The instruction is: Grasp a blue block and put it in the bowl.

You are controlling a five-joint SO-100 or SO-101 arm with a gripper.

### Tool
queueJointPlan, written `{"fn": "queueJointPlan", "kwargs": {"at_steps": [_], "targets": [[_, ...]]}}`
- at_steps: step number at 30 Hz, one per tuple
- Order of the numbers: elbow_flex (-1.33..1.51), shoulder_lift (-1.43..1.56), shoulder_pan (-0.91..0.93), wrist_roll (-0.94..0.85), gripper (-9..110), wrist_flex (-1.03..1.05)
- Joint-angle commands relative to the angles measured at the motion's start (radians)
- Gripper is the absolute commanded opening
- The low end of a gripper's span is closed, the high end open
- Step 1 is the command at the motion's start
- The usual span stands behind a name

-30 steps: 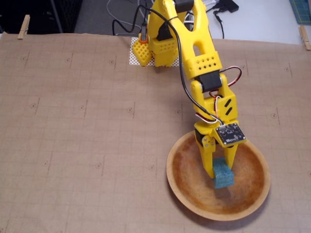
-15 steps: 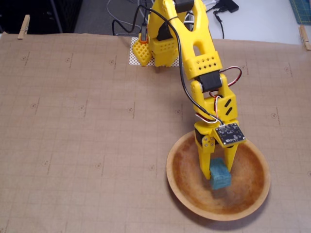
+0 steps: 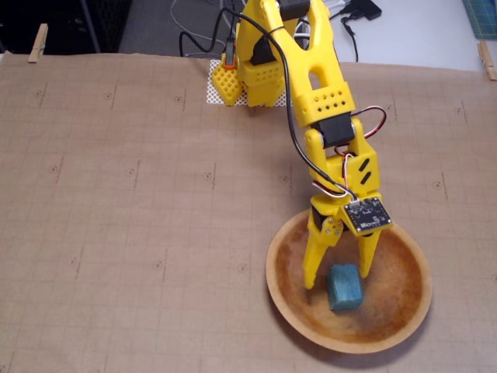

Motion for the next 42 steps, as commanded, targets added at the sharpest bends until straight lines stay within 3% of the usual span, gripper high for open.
{"fn": "queueJointPlan", "kwargs": {"at_steps": [1,9,27,42], "targets": [[-0.074,0.049,-0.011,0.008,37,-0.017],[-0.031,0.169,-0.012,0.003,37,-0.002],[0.322,0.735,-0.005,-0.006,38,0.006],[0.380,1.167,0.121,-0.008,37,0.479]]}}
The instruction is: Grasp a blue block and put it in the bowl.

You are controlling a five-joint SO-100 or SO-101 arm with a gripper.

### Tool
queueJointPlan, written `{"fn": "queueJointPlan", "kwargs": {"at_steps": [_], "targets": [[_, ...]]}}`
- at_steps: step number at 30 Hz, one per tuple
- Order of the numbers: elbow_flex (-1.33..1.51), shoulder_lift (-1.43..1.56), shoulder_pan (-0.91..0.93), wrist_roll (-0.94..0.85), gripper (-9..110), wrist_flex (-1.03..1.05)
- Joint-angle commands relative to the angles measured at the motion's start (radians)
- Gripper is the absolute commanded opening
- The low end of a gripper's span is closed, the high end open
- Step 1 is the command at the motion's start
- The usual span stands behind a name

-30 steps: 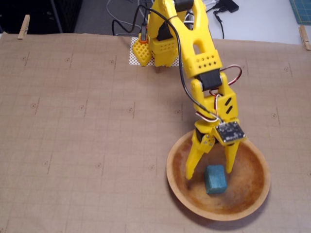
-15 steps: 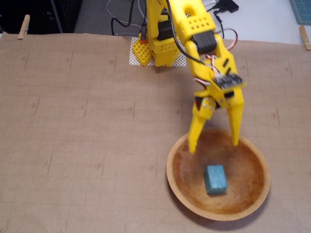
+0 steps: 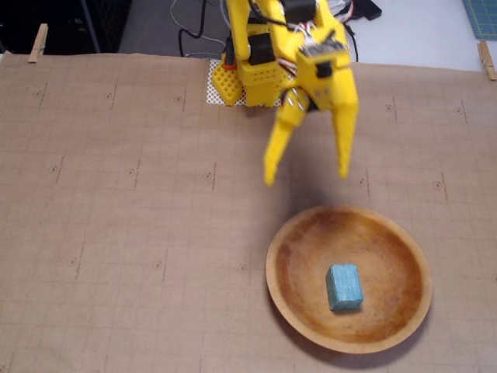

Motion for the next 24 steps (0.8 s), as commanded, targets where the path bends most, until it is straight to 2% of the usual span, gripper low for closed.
{"fn": "queueJointPlan", "kwargs": {"at_steps": [1,10,18,24], "targets": [[-0.021,0.115,0.044,-0.008,37,0.098],[-0.021,0.341,0.117,-0.008,37,0.296],[-0.012,0.425,0.121,-0.008,37,0.485],[0.072,0.531,0.183,-0.008,27,0.520]]}}
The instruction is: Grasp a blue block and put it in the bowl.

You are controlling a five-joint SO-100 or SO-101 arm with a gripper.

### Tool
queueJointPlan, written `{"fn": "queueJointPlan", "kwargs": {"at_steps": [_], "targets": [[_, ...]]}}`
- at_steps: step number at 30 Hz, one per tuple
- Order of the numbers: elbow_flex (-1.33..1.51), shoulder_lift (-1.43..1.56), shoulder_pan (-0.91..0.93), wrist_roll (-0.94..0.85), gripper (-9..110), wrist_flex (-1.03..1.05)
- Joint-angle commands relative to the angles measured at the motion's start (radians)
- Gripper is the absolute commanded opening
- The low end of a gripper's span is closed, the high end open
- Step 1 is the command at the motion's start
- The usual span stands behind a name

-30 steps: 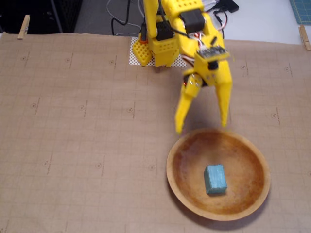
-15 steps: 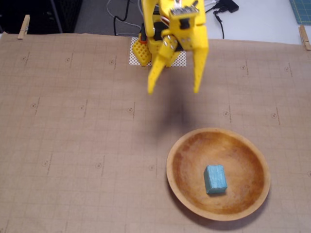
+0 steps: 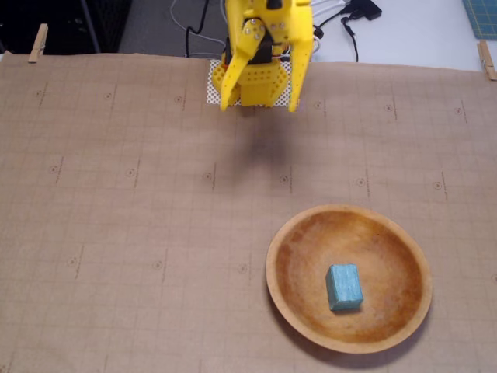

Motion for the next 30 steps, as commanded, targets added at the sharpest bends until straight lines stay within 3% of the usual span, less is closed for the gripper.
{"fn": "queueJointPlan", "kwargs": {"at_steps": [1,13,20,30], "targets": [[0.032,0.097,0.031,-0.009,25,0.003],[0.296,0.445,0.078,-0.081,12,0.005],[0.380,0.520,0.080,-0.083,1,0.003],[0.439,0.522,0.080,-0.083,-3,0.005]]}}
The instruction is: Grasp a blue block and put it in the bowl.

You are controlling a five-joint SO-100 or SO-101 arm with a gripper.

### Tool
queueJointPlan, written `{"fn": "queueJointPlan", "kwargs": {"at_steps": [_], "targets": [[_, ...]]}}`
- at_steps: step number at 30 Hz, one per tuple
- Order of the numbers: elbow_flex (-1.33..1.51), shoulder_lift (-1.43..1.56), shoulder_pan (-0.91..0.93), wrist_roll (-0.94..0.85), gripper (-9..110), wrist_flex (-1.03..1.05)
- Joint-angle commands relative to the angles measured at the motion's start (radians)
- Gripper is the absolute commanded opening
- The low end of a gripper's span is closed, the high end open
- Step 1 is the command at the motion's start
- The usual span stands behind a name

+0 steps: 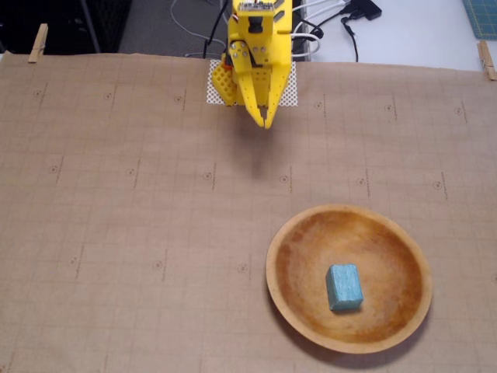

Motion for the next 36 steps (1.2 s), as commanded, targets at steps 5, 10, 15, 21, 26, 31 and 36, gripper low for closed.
{"fn": "queueJointPlan", "kwargs": {"at_steps": [5,10,15,21,26,31,36], "targets": [[0.048,0.003,0.003,-0.005,-3,0.043],[0.083,0.005,0.008,-0.008,-3,0.100],[0.084,0.005,0.058,-0.009,-3,0.109],[0.091,0.005,0.064,-0.008,-3,0.107],[0.156,0.005,0.066,-0.006,-3,0.054],[0.252,0.005,0.066,-0.006,-3,-0.025],[0.308,0.005,0.066,0.003,-3,-0.032]]}}
